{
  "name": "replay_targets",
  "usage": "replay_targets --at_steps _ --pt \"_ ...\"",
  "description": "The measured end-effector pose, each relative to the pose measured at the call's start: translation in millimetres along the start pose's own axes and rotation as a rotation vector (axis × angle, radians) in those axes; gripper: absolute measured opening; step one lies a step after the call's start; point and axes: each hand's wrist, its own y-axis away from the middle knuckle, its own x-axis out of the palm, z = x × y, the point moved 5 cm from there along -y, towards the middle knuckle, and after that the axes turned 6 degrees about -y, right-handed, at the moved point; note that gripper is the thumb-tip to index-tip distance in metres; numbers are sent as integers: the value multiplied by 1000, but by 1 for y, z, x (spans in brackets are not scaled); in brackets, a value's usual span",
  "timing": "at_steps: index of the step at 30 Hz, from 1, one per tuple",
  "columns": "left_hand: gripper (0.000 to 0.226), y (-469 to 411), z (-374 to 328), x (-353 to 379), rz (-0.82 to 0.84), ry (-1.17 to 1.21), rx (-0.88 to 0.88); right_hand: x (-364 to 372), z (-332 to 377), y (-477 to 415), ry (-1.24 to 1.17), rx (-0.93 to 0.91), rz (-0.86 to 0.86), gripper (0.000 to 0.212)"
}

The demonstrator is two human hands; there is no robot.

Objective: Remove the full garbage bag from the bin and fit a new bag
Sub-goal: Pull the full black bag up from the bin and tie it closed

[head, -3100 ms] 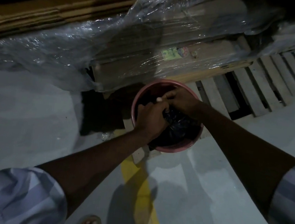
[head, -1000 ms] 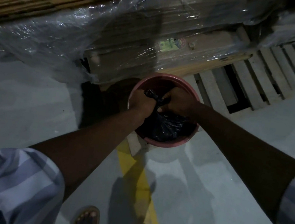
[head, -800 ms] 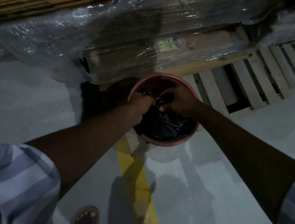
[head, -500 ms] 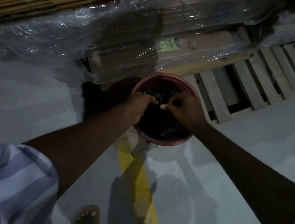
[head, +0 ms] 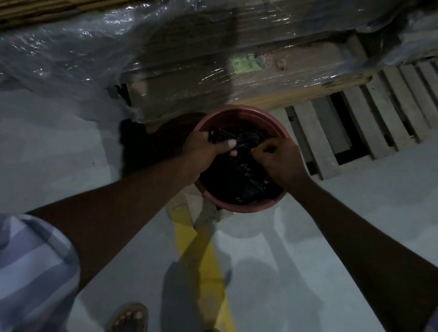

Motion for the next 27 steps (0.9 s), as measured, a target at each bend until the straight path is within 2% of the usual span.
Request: replay_targets --at_steps 5,10,13,17,23,27 --pt "33 1 -8 -9 -108 -281 55 -13 -13 0 131 74 -43 11" --pt "21 18 -34 -8 -267 -910 280 -22 -18 -3 239 164 -76 12" --pt "18 27 -42 -10 -315 -1122 343 -25 -14 -6 308 194 -83 16" --pt "15 31 -41 -19 -287 -1242 360 -32 -8 -8 398 216 -115 21" --pt "14 37 -39 -24 -228 -1316 379 -43 -13 -3 373 243 -137 19" --pt "17 29 -39 -31 -196 -1180 320 -43 -10 2 412 168 -121 14"
